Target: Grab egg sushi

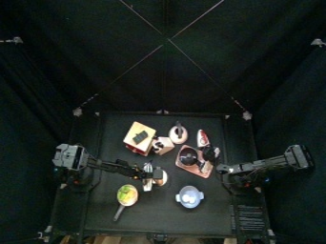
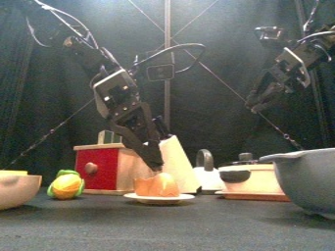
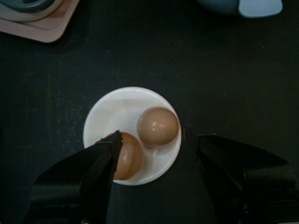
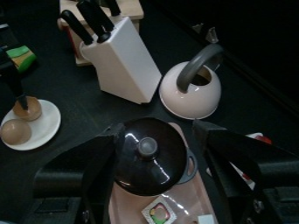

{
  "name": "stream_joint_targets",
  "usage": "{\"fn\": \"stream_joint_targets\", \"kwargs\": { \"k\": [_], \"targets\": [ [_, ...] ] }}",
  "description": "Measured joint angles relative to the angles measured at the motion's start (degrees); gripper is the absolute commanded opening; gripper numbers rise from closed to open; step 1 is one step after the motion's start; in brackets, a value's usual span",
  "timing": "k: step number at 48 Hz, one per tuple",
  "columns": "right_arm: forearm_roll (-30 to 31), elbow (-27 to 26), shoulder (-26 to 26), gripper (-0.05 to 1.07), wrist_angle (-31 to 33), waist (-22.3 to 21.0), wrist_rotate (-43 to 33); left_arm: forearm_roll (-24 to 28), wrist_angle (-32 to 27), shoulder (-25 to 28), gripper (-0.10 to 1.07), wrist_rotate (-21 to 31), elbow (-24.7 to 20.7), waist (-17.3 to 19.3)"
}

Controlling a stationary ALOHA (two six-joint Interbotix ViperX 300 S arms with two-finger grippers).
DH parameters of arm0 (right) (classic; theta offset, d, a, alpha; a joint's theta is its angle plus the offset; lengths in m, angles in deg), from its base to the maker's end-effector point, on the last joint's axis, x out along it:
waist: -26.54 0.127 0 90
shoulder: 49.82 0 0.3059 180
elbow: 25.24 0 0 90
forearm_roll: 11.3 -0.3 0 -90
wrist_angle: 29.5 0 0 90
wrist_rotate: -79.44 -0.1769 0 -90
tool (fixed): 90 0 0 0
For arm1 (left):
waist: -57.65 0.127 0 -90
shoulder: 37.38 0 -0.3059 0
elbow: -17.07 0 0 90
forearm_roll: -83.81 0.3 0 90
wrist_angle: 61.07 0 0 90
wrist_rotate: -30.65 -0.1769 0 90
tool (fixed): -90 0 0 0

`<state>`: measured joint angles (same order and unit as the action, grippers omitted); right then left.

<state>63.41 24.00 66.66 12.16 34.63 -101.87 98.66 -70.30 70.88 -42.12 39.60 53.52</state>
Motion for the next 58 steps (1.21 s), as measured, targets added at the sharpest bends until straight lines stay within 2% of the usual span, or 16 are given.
{"fn": "stream_joint_targets", "kwargs": {
  "k": [15, 24, 29, 34, 40, 48, 54, 58],
  "targets": [
    [-0.6, 0.0, 0.0, 0.95, 0.0, 0.1, 0.0, 0.0, -0.1, -2.8, 0.93, 0.0, 0.0, 0.0],
    [-0.9, 0.1, 0.0, 0.95, 0.0, 0.1, 0.0, -1.1, -3.3, -5.6, 0.93, 0.4, 0.0, -0.3],
    [-1.0, 0.0, 0.0, 0.95, 0.1, 0.1, 0.0, -3.4, -8.6, -7.7, 0.93, 0.7, -0.1, -0.6],
    [-1.0, 0.1, 0.0, 0.95, 0.0, 0.1, 0.0, -7.8, -18.1, -9.6, 0.92, 1.7, -1.4, -0.8],
    [-1.4, 0.1, 0.0, 0.95, 0.0, 0.1, 0.0, -8.8, -27.2, -10.3, 0.92, 2.5, -3.6, -1.5],
    [-1.8, 0.5, 0.0, 0.95, 0.0, 0.1, 0.1, -8.8, -35.4, -10.3, 0.92, 8.2, -6.2, -3.6],
    [-1.9, 0.7, 0.0, 0.95, 0.0, 0.1, 0.1, -7.4, -41.2, -10.2, 0.92, 17.2, -8.2, -5.9],
    [-1.8, 0.7, 0.0, 0.95, 0.0, 0.3, 0.1, -5.3, -42.7, -10.2, 0.92, 22.8, -8.3, -7.5]
  ]
}}
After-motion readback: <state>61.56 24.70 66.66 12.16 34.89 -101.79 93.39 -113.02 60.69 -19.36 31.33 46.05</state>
